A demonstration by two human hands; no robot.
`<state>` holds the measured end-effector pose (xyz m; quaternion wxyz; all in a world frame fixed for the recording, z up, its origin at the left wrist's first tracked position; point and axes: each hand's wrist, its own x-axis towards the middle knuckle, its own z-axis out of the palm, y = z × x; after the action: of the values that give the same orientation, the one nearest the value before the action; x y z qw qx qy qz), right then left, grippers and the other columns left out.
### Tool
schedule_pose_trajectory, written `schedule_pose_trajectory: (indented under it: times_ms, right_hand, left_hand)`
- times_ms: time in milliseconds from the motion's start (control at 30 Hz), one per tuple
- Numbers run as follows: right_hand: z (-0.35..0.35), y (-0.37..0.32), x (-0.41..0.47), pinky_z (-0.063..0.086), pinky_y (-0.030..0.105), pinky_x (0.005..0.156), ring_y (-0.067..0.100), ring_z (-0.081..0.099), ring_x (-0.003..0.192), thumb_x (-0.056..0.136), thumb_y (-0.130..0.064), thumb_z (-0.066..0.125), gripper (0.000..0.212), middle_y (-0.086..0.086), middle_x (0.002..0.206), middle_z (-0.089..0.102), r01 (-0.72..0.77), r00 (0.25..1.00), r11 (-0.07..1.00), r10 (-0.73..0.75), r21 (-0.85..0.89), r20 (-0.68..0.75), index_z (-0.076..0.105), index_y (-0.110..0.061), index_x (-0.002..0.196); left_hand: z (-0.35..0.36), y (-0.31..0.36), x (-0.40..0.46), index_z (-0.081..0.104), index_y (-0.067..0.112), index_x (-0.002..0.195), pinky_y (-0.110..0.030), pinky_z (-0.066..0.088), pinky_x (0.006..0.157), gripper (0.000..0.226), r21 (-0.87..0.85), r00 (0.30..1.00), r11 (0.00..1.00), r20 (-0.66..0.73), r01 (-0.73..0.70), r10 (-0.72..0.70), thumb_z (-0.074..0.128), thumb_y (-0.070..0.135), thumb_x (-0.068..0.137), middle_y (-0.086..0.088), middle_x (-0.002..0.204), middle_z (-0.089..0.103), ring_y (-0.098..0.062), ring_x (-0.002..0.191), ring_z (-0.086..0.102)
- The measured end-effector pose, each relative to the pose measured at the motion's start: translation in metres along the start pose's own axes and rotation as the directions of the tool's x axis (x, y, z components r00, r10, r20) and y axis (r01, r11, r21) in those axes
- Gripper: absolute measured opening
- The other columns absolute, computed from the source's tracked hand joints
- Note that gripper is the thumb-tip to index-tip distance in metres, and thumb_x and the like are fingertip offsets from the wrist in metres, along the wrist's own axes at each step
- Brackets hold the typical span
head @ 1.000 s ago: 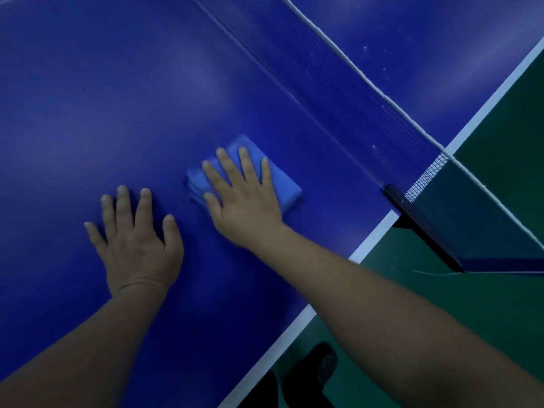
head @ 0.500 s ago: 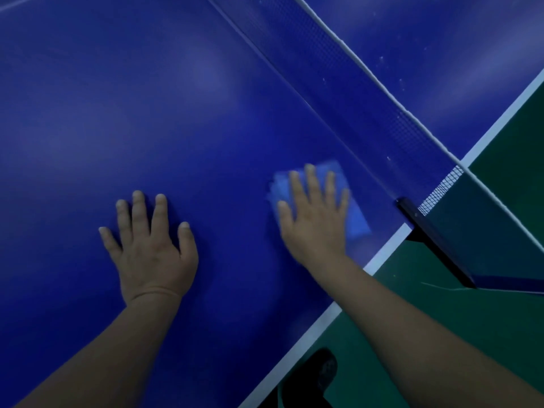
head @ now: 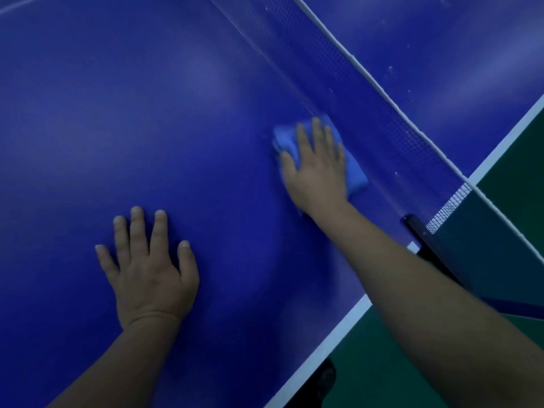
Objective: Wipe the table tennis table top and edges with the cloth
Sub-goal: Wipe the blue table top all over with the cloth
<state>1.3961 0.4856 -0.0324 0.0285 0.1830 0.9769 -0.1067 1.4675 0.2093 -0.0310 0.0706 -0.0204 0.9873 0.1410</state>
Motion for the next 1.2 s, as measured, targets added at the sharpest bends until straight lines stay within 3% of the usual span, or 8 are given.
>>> schedule_pose_trajectory:
  times_ms: [167, 333, 433, 633, 800, 933, 1067, 1200]
  right_hand:
    - [-0.002, 0.016, -0.044, 0.002, 0.049, 0.125, 0.026, 0.002, 0.156, 0.103, -0.056, 0.024, 0.068, 0.006, 0.170, 0.007, -0.095, 0.995, 0.994, 0.097, -0.053, 0.039, 0.020, -0.022, 0.161]
    - [0.007, -0.069, 0.033, 0.003, 0.049, 0.125, 0.028, 0.003, 0.156, 0.103, -0.059, 0.026, 0.067, 0.005, 0.169, 0.008, 0.164, 0.984, 0.986, -0.164, 0.007, 0.066, 0.023, -0.023, 0.160]
    - [0.007, -0.082, 0.067, 0.004, 0.046, 0.125, 0.031, 0.001, 0.155, 0.103, -0.061, 0.029, 0.069, 0.012, 0.169, 0.002, 0.100, 0.993, 0.995, -0.100, 0.008, 0.056, 0.021, -0.024, 0.161]
    - [0.009, 0.001, -0.015, 0.017, 0.047, 0.124, 0.029, 0.016, 0.154, 0.102, -0.057, 0.027, 0.064, 0.010, 0.166, 0.021, -0.020, 0.997, 0.999, 0.023, 0.029, -0.077, 0.035, -0.024, 0.156]
    - [0.001, 0.082, -0.116, 0.021, 0.049, 0.122, 0.027, 0.017, 0.154, 0.102, -0.057, 0.026, 0.065, 0.007, 0.166, 0.023, -0.170, 0.979, 0.985, 0.172, 0.024, -0.105, 0.036, -0.023, 0.156]
    - [0.001, 0.089, -0.126, 0.025, 0.052, 0.121, 0.028, 0.021, 0.152, 0.102, -0.054, 0.029, 0.063, 0.008, 0.165, 0.026, -0.260, 0.957, 0.965, 0.262, 0.034, -0.127, 0.039, -0.020, 0.154]
    - [0.002, 0.071, -0.102, 0.024, 0.050, 0.119, 0.028, 0.023, 0.152, 0.102, -0.054, 0.027, 0.064, 0.009, 0.164, 0.029, -0.203, 0.970, 0.978, 0.208, 0.052, -0.123, 0.041, -0.018, 0.153]
    - [0.000, 0.105, -0.137, 0.029, 0.048, 0.120, 0.023, 0.025, 0.152, 0.103, -0.052, 0.030, 0.063, 0.006, 0.162, 0.034, -0.181, 0.973, 0.981, 0.189, 0.069, -0.134, 0.041, -0.014, 0.153]
  left_hand:
    - [0.001, 0.000, 0.000, 0.030, 0.019, 0.157, -0.053, -0.008, 0.124, 0.070, 0.004, 1.000, 1.000, -0.004, 0.001, -0.001, 0.026, 0.051, 0.095, -0.006, 0.169, 0.011, -0.023, 0.156, -0.004]
    - [-0.001, 0.000, 0.002, 0.030, 0.020, 0.157, -0.051, -0.009, 0.123, 0.074, 0.004, 1.000, 1.000, 0.015, 0.016, -0.016, 0.025, 0.053, 0.091, -0.006, 0.169, 0.012, -0.022, 0.156, -0.003]
    - [-0.001, 0.000, 0.004, 0.030, 0.020, 0.157, -0.050, -0.010, 0.123, 0.075, -0.012, 1.000, 1.000, 0.025, 0.016, -0.016, 0.026, 0.053, 0.090, -0.006, 0.169, 0.011, -0.021, 0.156, -0.003]
    - [0.001, 0.001, 0.000, 0.031, 0.017, 0.156, -0.056, -0.005, 0.123, 0.069, -0.009, 1.000, 1.000, -0.009, 0.009, -0.009, 0.028, 0.049, 0.094, -0.008, 0.168, 0.014, -0.024, 0.156, -0.001]
    - [0.002, 0.000, 0.000, 0.030, 0.019, 0.156, -0.057, -0.004, 0.123, 0.068, -0.011, 1.000, 1.000, -0.010, -0.001, 0.001, 0.029, 0.049, 0.095, -0.008, 0.168, 0.013, -0.023, 0.156, -0.002]
    - [0.002, 0.001, 0.000, 0.029, 0.019, 0.156, -0.058, -0.004, 0.123, 0.068, -0.009, 1.000, 1.000, -0.012, -0.005, 0.005, 0.028, 0.049, 0.095, -0.008, 0.168, 0.012, -0.025, 0.156, -0.001]
    - [0.005, -0.001, 0.001, 0.027, 0.021, 0.156, -0.061, 0.000, 0.122, 0.067, 0.008, 1.000, 1.000, -0.010, -0.002, 0.002, 0.027, 0.050, 0.096, -0.008, 0.168, 0.011, -0.026, 0.156, 0.000]
    - [0.008, -0.002, 0.002, 0.025, 0.022, 0.156, -0.063, 0.004, 0.121, 0.066, 0.011, 1.000, 1.000, -0.019, 0.002, -0.002, 0.028, 0.051, 0.097, -0.007, 0.168, 0.010, -0.025, 0.156, 0.000]
